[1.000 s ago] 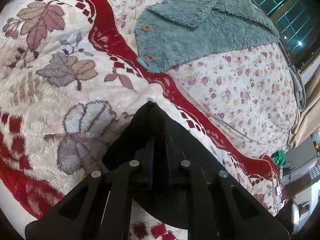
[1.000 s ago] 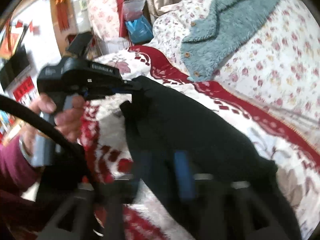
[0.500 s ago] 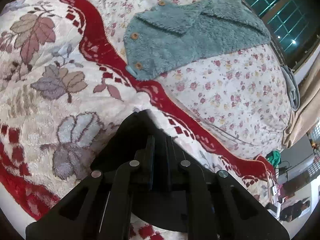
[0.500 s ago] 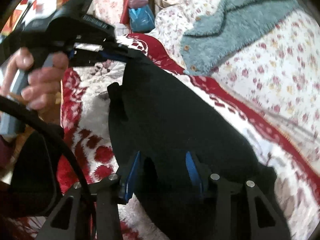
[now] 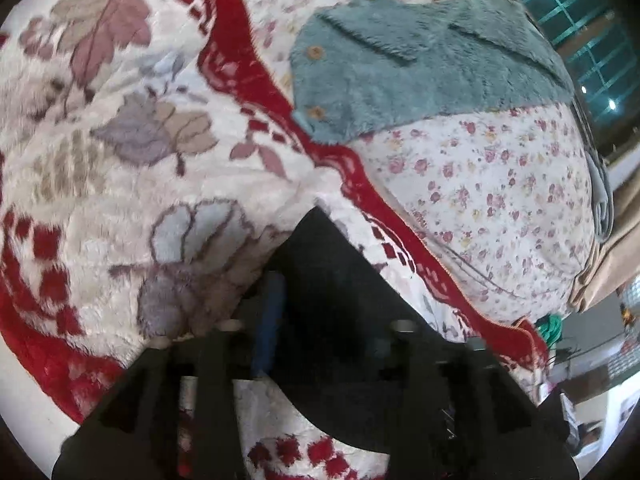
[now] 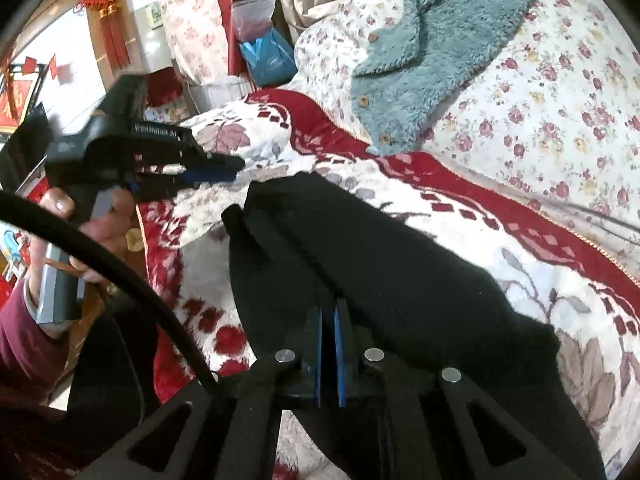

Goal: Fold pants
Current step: 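Hold the pants end with both grippers and fold it over the pants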

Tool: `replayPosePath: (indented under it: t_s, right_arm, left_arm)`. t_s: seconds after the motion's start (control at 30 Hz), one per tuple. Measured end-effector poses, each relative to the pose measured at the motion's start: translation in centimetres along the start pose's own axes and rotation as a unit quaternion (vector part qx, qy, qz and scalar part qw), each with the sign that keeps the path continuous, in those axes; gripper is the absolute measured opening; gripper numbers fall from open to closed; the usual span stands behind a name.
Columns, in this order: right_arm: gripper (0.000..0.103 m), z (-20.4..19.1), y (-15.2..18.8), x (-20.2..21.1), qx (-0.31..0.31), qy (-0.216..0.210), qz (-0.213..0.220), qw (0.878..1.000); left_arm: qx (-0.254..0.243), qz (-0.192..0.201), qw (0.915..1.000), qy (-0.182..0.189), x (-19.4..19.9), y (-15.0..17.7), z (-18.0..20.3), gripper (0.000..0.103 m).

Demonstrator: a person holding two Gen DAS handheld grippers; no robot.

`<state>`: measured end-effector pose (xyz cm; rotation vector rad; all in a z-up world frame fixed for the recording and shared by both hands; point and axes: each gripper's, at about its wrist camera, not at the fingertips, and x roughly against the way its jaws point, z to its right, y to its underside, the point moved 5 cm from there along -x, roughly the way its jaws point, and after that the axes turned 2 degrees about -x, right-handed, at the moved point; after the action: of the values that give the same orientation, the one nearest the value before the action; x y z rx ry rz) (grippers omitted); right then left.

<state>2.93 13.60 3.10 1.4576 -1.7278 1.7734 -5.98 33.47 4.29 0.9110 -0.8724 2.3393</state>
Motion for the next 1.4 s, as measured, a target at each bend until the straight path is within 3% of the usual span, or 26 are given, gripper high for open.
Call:
replayPosePath:
  t_s: [0.37,0.53,0.7,0.8,0.93,1.1,1.13,1.17,1.2,1.23,1.37,1.4]
  right_arm:
    - [0.004,3.1,-1.3,-0.5,-0.065,-0.015,0.009,0.998]
    - [0.004,4.3,-1.7,0.0,-0.086,-0.023,0.016,0.996]
    - [0.004,3.6,-1.4,-0.3,-0.074,-0.031,0.006,0.997]
    - [0.004,3.1,-0.9,-0.4,-0.073,-0.041,0.001,0.997]
    - [0.005,1.8,0.0,-0.7,-0.058,-0.062,-0.015,0.996]
    - [0.005,0.7,0.8,-0.8,-0.018,-0.035,-0.020,0.999]
    - [0.009,0.7,0.7,-0.6,-0.009,-0.027,-0.017,0.999]
    - [0.023,0.5,0.7,-0.4,0.009,-0.010,-0.015,1.000]
    - [0.046,0.3,0.8,-0.4,0.022,0.002,-0.016,1.000]
    - [0.054,0.2,1.0,-0.4,0.034,0.007,-0.019,0.999]
    - [0.054,-0.2,2.1,-1.5,0.058,0.022,-0.036,0.997]
    - [0.047,-0.2,2.3,-2.0,0.073,0.046,-0.034,0.996]
  left_arm:
    - [0.008,-0.045,0.9986,0.026,-0.9,2.4,1.6,0.048]
    - [0.009,-0.051,0.9986,0.006,-2.3,3.0,2.6,0.048]
    - [0.048,-0.040,0.9978,0.024,-2.9,2.2,2.4,0.048]
    - [0.041,-0.032,0.9984,0.024,-2.7,1.8,2.5,0.060]
    - [0.047,-0.032,0.9982,0.017,-2.9,1.6,1.8,0.061]
    - [0.045,-0.038,0.9983,-0.002,-3.8,1.8,1.4,0.061]
    - [0.043,-0.040,0.9983,-0.005,-4.1,1.9,1.3,0.061]
    - [0.043,-0.045,0.9980,-0.009,-4.5,2.0,1.3,0.061]
    - [0.045,-0.046,0.9979,-0.010,-4.8,2.0,1.3,0.061]
    - [0.048,-0.045,0.9978,-0.011,-5.0,2.1,1.3,0.061]
    - [0.037,-0.036,0.9985,-0.018,-5.4,2.2,1.7,0.058]
    - [0.026,-0.033,0.9989,-0.023,-5.4,2.1,1.9,0.040]
